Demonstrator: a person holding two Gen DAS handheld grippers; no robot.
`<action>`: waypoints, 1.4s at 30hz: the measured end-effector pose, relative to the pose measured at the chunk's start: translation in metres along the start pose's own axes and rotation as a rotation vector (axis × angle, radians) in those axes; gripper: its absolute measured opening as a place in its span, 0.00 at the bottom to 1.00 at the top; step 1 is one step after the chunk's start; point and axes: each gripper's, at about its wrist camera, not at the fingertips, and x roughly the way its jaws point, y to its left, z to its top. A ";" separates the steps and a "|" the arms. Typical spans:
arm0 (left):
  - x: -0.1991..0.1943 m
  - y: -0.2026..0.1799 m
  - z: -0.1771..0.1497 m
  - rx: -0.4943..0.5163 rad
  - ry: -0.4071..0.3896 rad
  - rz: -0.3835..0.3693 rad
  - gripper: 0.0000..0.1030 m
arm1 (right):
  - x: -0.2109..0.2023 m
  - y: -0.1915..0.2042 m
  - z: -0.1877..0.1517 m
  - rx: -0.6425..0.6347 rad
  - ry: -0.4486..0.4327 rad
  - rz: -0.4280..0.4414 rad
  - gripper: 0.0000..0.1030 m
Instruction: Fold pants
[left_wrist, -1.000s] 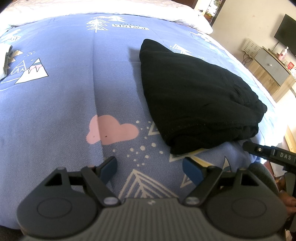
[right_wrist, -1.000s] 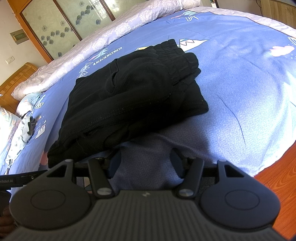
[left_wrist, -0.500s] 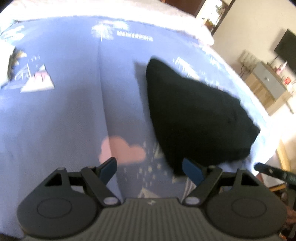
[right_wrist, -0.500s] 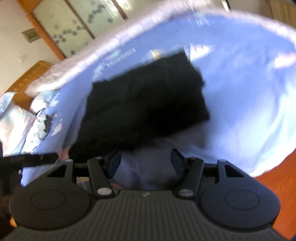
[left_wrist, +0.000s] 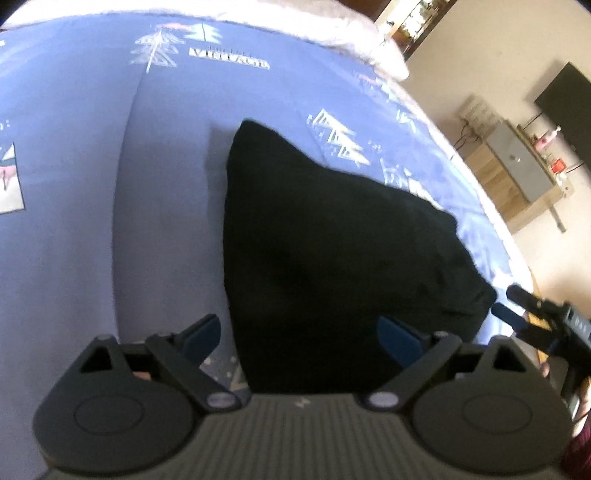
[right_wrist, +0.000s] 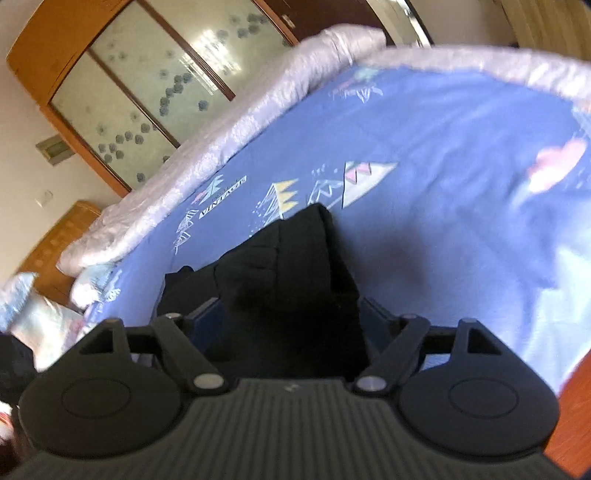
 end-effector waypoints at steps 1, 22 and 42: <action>0.005 0.002 0.001 -0.014 0.011 0.000 0.92 | 0.007 -0.002 0.002 0.021 0.016 0.007 0.84; -0.018 0.014 0.015 -0.095 -0.103 -0.097 0.11 | 0.028 0.062 0.014 0.115 0.154 0.122 0.39; -0.078 0.134 -0.081 -0.309 -0.182 0.153 0.43 | 0.092 0.096 -0.074 0.032 0.333 0.103 0.56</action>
